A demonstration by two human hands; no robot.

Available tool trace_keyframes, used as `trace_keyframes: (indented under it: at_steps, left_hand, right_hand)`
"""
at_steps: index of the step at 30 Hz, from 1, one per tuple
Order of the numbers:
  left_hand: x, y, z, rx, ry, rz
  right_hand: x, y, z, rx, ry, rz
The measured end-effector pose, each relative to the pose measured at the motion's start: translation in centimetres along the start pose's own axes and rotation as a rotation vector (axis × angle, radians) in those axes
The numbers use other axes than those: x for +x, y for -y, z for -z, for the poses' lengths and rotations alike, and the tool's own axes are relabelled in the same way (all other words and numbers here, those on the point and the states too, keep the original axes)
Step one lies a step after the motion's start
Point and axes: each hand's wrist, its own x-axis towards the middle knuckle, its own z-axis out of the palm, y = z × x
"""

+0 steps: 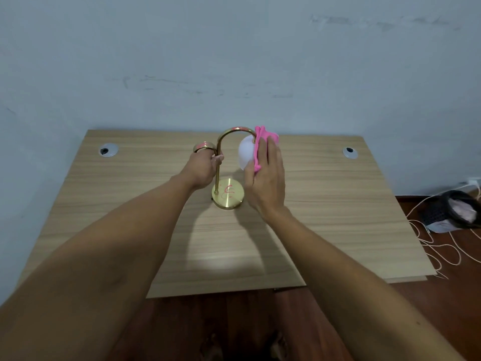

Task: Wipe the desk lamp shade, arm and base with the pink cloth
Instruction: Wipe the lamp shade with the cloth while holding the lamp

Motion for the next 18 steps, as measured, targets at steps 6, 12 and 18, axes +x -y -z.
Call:
trace_keyframes:
  at_steps: [6,12,18]
  left_hand:
    - [0.1,-0.2,0.0,0.019,-0.006,-0.041]
    - [-0.1,-0.3,-0.2,0.039,-0.033,-0.043]
    - [-0.2,-0.5,-0.2,0.007,-0.032,-0.026]
  right_hand:
    - [-2.6,0.3,-1.2,-0.445,0.105,0.297]
    - [2.3,3.6,-1.4,-0.573,0.193,0.218]
    - [-0.3,-0.8,1.8,-0.455,0.123,0.306]
